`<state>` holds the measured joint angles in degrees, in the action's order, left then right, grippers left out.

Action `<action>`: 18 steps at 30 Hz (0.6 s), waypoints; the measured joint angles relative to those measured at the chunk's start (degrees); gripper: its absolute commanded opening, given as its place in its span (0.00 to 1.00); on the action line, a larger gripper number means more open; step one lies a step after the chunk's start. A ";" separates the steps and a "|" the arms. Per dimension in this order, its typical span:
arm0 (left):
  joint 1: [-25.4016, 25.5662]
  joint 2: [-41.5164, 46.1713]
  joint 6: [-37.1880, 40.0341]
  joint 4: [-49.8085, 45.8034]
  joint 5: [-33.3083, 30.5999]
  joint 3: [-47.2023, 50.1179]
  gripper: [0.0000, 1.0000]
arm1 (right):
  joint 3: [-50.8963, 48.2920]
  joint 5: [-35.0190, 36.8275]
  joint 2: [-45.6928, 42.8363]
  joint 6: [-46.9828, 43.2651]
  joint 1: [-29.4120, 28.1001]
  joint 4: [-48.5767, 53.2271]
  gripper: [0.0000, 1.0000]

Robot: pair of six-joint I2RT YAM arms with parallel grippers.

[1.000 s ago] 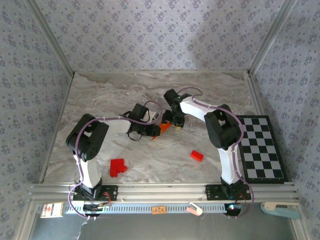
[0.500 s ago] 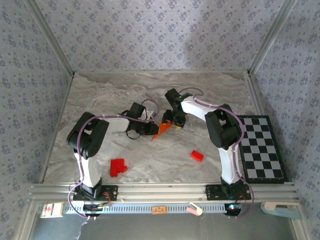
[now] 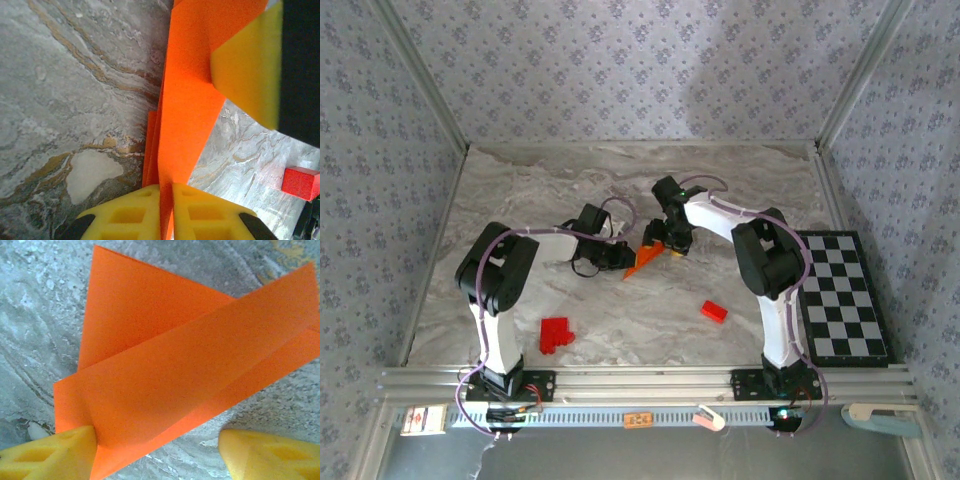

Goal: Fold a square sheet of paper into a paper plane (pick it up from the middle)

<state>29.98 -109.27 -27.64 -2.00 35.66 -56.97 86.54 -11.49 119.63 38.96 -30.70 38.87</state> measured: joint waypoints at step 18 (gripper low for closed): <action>0.02 -0.79 0.42 -3.80 -0.07 -2.25 0.16 | -11.32 -1.77 -12.57 -5.25 2.23 -10.60 0.69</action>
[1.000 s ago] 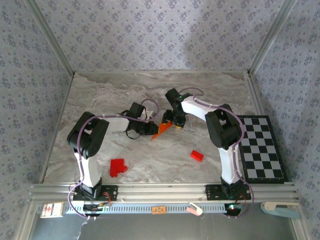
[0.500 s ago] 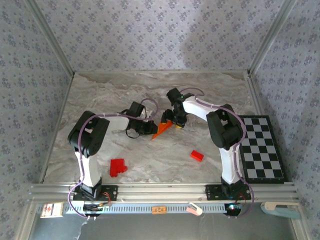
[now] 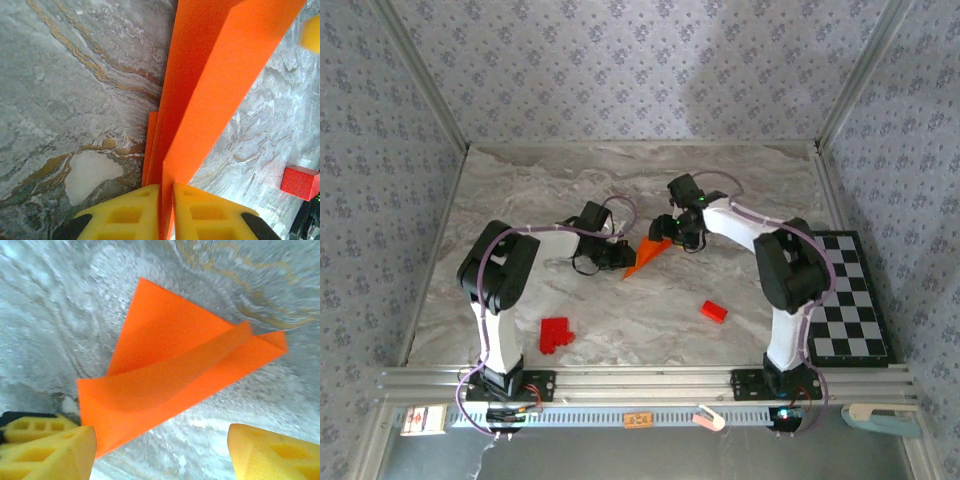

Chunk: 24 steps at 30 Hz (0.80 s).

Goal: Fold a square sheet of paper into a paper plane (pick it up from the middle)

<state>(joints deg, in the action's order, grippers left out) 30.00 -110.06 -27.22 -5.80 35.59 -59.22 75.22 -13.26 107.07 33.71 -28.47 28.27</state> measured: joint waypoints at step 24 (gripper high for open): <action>0.00 -0.42 0.17 -0.85 0.42 -0.66 0.17 | -7.10 -4.83 2.12 12.35 -6.14 -17.38 0.16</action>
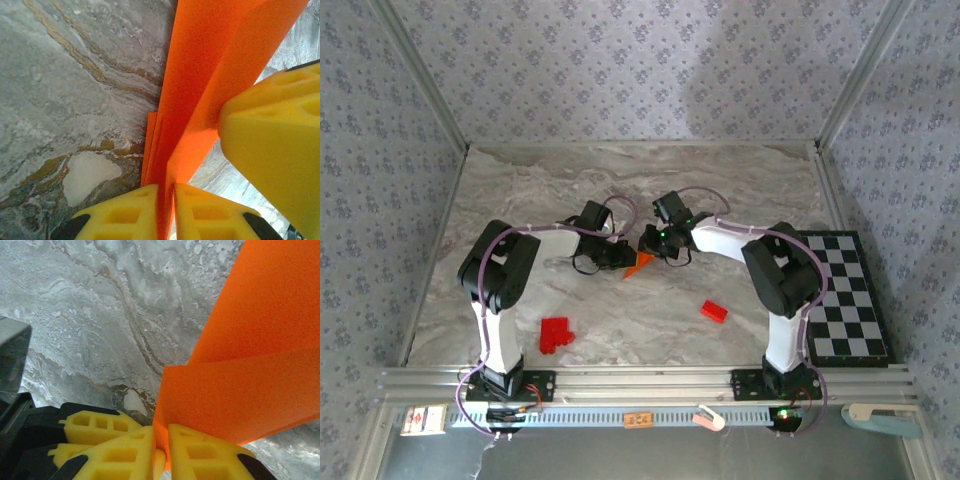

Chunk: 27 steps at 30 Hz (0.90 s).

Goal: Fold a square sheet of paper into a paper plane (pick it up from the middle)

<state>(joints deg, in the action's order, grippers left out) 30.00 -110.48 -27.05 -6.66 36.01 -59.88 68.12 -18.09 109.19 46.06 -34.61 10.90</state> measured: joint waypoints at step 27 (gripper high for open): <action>-0.07 -0.22 -0.07 -0.04 0.04 -0.09 0.14 | 0.85 0.24 2.58 0.04 1.11 1.05 0.16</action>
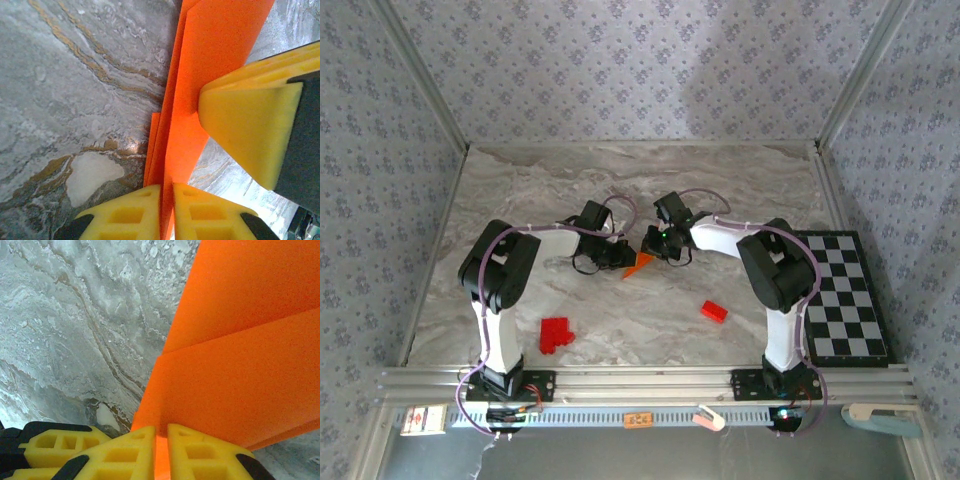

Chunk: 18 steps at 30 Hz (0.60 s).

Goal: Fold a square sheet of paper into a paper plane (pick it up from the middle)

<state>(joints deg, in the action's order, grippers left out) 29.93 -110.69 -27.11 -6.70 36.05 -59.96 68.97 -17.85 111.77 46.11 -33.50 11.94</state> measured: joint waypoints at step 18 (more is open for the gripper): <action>0.00 0.02 -0.17 -0.07 -0.04 0.00 0.14 | 0.61 -0.22 1.20 -0.04 0.26 0.68 0.16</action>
<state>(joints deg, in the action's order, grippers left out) 29.93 -110.67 -27.29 -6.76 36.01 -59.96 69.58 -18.06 112.97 46.06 -33.23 12.62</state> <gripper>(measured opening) 0.139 0.156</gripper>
